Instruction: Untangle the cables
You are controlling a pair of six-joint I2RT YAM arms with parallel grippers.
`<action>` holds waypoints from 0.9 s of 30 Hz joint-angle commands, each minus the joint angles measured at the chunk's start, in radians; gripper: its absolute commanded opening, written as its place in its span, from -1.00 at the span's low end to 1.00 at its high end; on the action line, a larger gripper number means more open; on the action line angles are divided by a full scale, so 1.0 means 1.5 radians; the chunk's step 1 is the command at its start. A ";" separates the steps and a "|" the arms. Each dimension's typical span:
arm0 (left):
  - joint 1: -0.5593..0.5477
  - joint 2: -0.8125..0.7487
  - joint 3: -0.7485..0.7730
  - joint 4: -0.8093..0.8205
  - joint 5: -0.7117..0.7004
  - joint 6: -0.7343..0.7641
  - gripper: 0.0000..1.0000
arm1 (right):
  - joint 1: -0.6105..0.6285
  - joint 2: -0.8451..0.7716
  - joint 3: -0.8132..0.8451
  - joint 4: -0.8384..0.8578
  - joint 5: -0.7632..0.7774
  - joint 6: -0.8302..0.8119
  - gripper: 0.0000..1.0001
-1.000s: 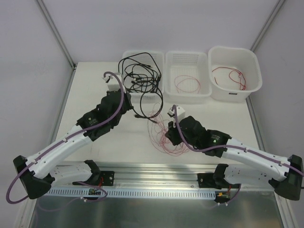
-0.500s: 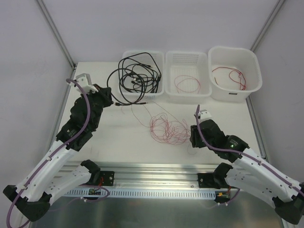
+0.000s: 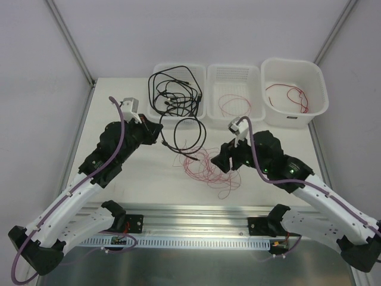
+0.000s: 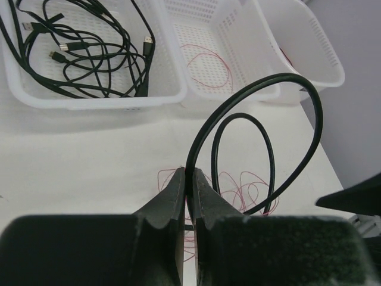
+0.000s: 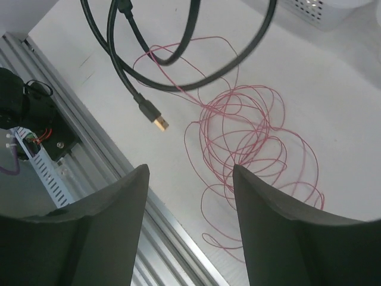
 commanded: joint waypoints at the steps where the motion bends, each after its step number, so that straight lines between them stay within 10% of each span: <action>1: 0.001 -0.012 0.026 0.013 0.067 -0.020 -1.00 | 0.003 0.067 0.023 0.097 -0.085 -0.063 0.24; 14: 0.000 -0.024 0.046 -0.024 0.106 -0.013 -1.00 | -0.014 0.175 0.035 0.131 -0.136 -0.261 0.28; 17: 0.000 -0.023 0.048 -0.026 0.102 -0.014 -1.00 | -0.017 0.196 0.045 0.130 -0.177 -0.273 -0.04; 20: 0.000 -0.022 0.052 -0.027 0.092 -0.007 -1.00 | -0.018 0.198 0.049 0.117 -0.184 -0.271 -0.98; 27: 0.001 -0.023 0.069 -0.072 -0.138 0.042 -1.00 | -0.075 0.060 -0.006 -0.017 0.055 -0.176 -0.99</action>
